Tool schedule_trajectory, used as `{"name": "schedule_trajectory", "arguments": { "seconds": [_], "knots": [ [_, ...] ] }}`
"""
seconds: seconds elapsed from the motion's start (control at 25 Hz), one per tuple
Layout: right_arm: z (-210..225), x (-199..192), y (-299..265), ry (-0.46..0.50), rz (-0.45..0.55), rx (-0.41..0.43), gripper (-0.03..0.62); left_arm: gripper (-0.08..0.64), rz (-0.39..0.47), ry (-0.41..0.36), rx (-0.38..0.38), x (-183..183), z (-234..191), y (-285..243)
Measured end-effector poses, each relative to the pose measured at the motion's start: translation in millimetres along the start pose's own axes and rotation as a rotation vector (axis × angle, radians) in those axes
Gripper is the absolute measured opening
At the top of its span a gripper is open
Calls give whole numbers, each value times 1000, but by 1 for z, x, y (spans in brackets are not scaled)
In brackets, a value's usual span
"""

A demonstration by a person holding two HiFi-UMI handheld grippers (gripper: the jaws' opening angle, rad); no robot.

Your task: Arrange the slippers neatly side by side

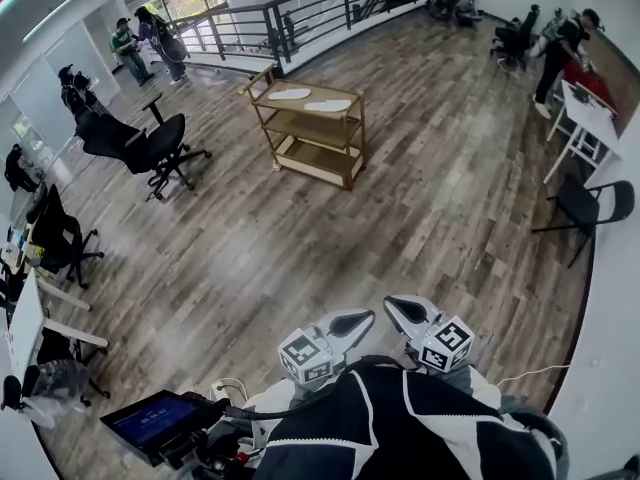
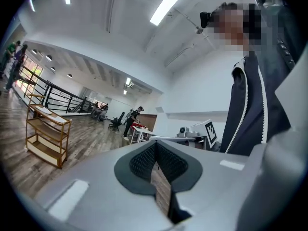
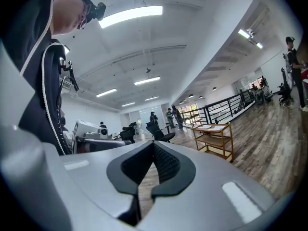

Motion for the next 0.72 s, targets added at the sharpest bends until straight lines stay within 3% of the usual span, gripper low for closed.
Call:
{"name": "schedule_trajectory", "arguments": {
  "seconds": [0.4,0.72],
  "knots": [
    [-5,-14,-87,11,-51,16,5,20,39,40,35,9,-67,49],
    [31,-17,-133,-14,-76,56,5,20,48,44,107,14,-116,45]
  ]
}}
Point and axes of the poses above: the fingertips, and each gripper's own axes: y backward along the fingers, z to its right, x out of its top, the point moved 6 cm from there along y, backward along the fingers, and after that the axes turned 9 degrees about z, right-handed, at the moved point
